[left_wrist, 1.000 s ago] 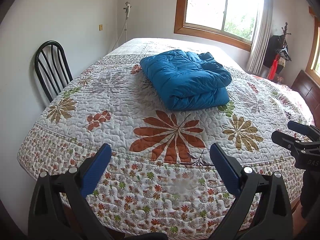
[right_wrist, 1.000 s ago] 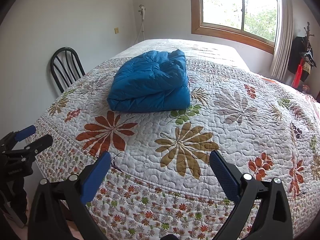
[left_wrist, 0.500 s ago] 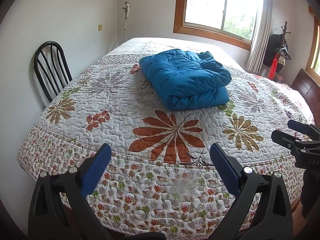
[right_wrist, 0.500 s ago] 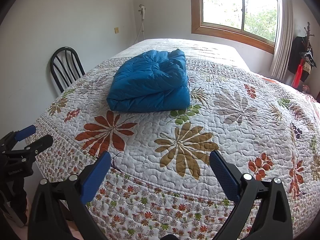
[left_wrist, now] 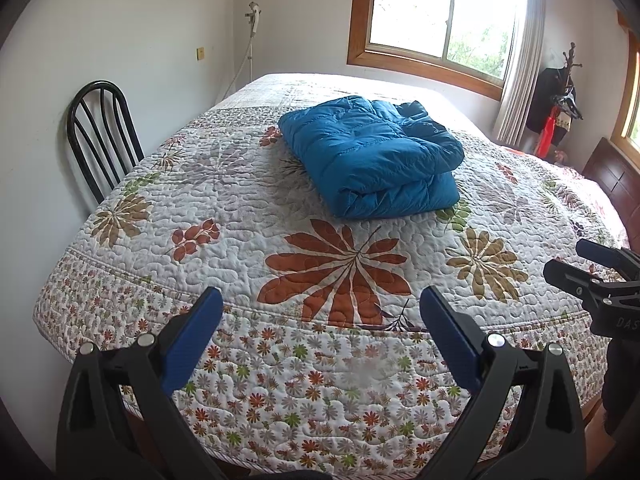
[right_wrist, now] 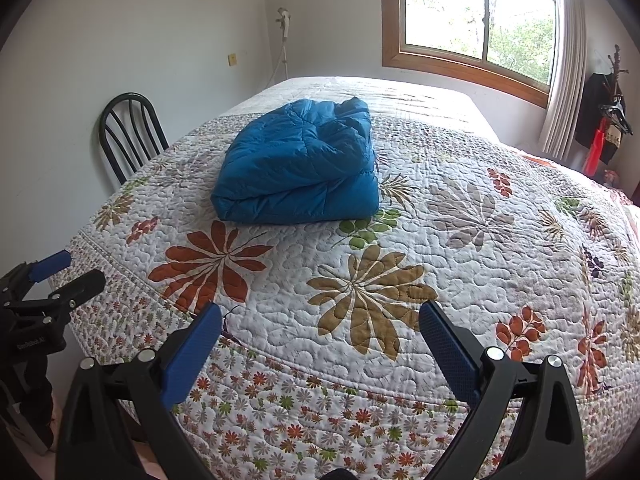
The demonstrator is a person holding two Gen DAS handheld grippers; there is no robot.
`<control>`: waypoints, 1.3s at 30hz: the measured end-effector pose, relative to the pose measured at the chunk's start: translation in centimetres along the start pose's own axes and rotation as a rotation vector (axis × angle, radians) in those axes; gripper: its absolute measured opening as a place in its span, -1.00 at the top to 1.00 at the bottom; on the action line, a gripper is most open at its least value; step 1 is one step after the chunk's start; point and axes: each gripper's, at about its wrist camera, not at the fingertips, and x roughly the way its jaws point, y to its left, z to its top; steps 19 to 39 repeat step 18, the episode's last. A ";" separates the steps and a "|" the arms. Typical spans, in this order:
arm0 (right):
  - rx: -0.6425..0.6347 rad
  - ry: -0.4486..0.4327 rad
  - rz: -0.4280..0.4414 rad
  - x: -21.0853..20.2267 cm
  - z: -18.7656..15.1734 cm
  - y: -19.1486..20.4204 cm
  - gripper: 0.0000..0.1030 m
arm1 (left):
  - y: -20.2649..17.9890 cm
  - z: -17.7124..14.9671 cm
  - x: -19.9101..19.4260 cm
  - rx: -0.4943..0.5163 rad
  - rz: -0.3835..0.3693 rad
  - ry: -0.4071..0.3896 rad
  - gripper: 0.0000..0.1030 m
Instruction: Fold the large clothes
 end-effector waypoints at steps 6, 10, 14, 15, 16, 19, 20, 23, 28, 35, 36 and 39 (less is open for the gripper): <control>-0.002 0.004 0.002 0.2 0.0 -0.2 -0.92 | 0.2 0.0 0.1 -0.003 -0.005 -0.004 -0.90; -0.003 0.005 0.002 0.4 -0.1 -0.2 -0.92 | 0.2 0.0 0.1 -0.003 -0.006 -0.002 -0.91; -0.007 0.005 0.002 0.4 -0.2 -0.1 -0.92 | 0.2 0.1 0.1 -0.005 -0.008 0.001 -0.90; -0.008 0.005 0.002 0.4 -0.2 -0.2 -0.92 | 0.2 0.1 0.1 -0.005 -0.008 0.001 -0.90; -0.011 0.005 0.002 0.5 -0.2 -0.1 -0.92 | 0.2 0.1 0.1 -0.005 -0.009 0.001 -0.91; -0.010 0.005 0.003 0.4 -0.2 -0.1 -0.92 | 0.2 0.1 0.1 -0.005 -0.008 0.001 -0.90; -0.010 0.005 0.003 0.4 -0.2 -0.1 -0.92 | 0.2 0.1 0.1 -0.005 -0.008 0.001 -0.90; -0.010 0.005 0.003 0.4 -0.2 -0.1 -0.92 | 0.2 0.1 0.1 -0.005 -0.008 0.001 -0.90; -0.010 0.005 0.003 0.4 -0.2 -0.1 -0.92 | 0.2 0.1 0.1 -0.005 -0.008 0.001 -0.90; -0.010 0.005 0.003 0.4 -0.2 -0.1 -0.92 | 0.2 0.1 0.1 -0.005 -0.008 0.001 -0.90; -0.010 0.005 0.003 0.4 -0.2 -0.1 -0.92 | 0.2 0.1 0.1 -0.005 -0.008 0.001 -0.90; -0.010 0.005 0.003 0.4 -0.2 -0.1 -0.92 | 0.2 0.1 0.1 -0.005 -0.008 0.001 -0.90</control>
